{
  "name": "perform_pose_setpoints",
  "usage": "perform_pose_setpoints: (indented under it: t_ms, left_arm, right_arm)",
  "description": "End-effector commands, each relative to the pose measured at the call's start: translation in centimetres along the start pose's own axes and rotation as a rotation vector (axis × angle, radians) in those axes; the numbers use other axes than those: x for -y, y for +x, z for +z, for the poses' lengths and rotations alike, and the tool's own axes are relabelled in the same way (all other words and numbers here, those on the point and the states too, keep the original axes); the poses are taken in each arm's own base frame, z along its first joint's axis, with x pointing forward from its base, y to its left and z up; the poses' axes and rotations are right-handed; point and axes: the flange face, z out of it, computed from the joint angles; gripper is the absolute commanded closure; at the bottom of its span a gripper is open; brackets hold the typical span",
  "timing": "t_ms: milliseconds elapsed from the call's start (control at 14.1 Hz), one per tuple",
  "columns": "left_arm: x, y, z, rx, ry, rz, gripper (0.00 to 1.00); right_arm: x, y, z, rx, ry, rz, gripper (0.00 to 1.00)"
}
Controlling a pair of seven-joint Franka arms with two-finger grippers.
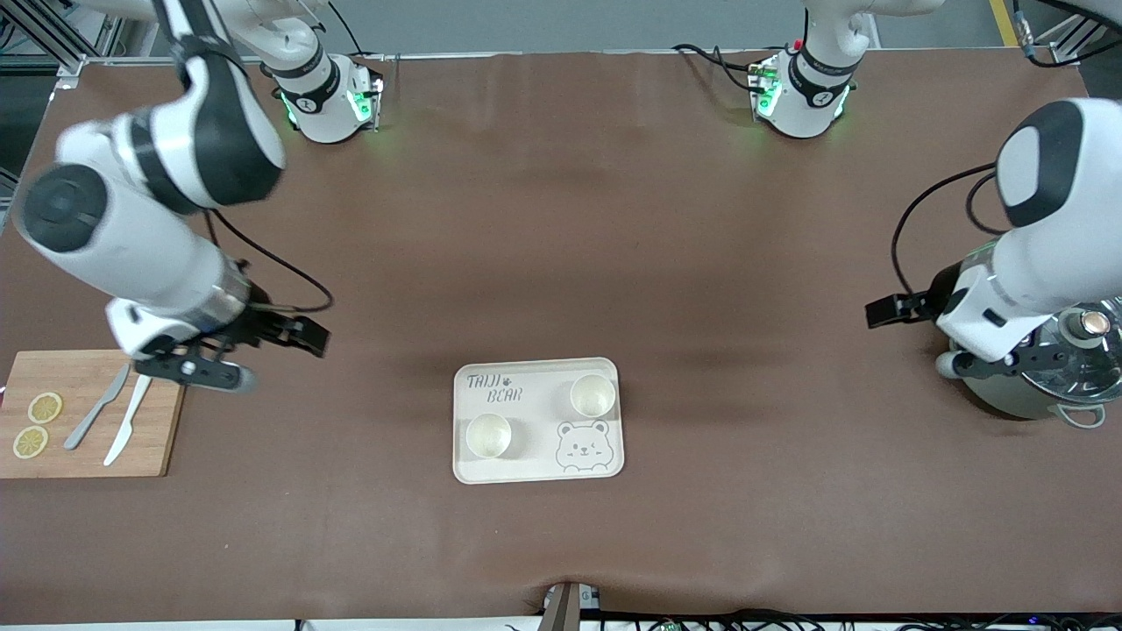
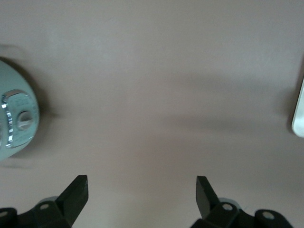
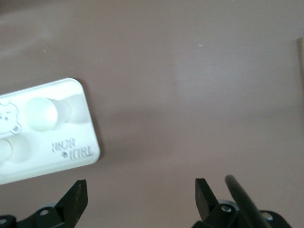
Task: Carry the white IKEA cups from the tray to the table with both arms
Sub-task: 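Move the left gripper and the right gripper toward the white tray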
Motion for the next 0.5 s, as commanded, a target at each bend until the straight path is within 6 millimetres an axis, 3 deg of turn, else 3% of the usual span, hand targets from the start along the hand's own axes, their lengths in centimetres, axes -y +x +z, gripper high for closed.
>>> perform_pose_setpoints:
  t_ms: [0, 212, 425]
  left_arm:
    - [-3.8, 1.4, 2.3, -0.04, -0.018, -0.076, 0.0]
    - [-8.1, 2.4, 5.6, -0.075, -0.032, -0.177, 0.0]
    - [-12.8, 3.3, 8.0, -0.11, -0.048, -0.271, 0.0]
  right_arm:
    - [5.1, 0.1, 3.7, -0.033, 0.028, 0.058, 0.0]
    - [9.1, 0.1, 9.0, -0.08, 0.074, 0.072, 0.0]
    - [11.7, 0.0, 12.9, -0.1, 0.096, 0.074, 0.0]
